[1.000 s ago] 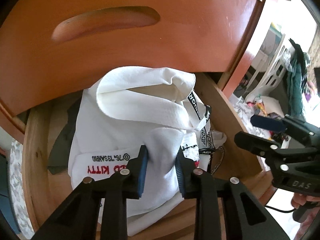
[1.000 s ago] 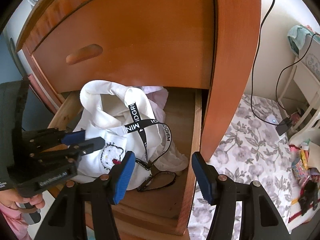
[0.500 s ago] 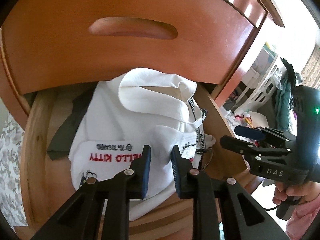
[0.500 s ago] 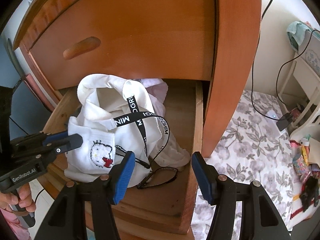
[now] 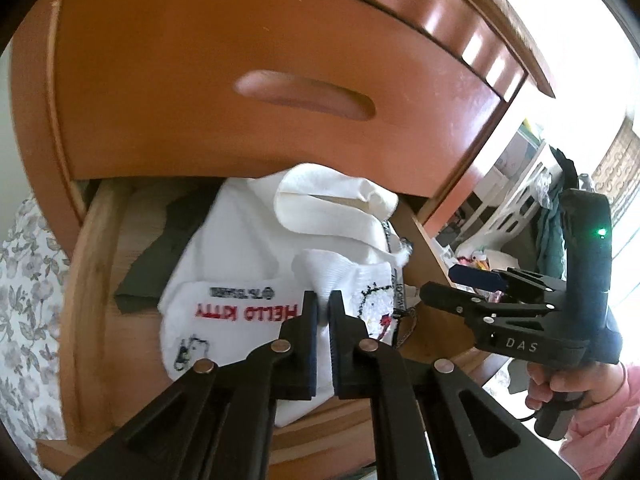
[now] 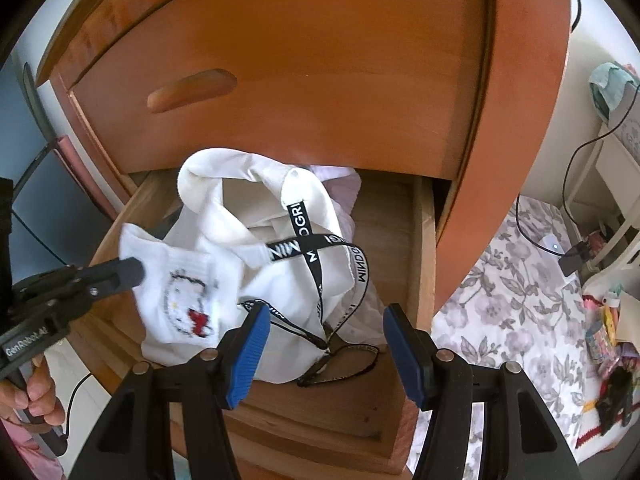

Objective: Organize soft objects
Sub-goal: 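Close the left tool on the Hello Kitty bag's printed side, then close the right tool on the bag body beside its handle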

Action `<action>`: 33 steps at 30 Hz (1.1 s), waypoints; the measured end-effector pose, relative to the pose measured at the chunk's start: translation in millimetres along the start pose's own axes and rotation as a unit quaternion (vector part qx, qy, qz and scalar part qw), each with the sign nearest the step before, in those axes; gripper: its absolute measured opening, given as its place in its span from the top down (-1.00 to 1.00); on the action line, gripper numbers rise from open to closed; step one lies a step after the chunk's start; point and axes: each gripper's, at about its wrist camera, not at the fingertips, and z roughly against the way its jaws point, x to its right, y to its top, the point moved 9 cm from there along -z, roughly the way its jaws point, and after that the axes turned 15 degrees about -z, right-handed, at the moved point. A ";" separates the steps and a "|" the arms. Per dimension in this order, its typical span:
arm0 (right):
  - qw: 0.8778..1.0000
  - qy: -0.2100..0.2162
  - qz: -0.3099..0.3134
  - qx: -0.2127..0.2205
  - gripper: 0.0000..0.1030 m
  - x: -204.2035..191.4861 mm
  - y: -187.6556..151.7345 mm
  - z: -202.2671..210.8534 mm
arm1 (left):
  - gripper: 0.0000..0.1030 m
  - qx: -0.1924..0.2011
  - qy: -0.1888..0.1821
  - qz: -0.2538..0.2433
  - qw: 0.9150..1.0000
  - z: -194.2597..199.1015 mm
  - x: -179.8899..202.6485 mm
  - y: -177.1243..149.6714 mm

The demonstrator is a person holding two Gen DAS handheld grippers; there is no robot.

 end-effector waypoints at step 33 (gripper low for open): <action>0.994 0.069 0.004 -0.083 0.35 -109.3 2.9 -67.9 | 0.67 -0.015 0.018 0.102 0.995 5.8 -81.5 -32.0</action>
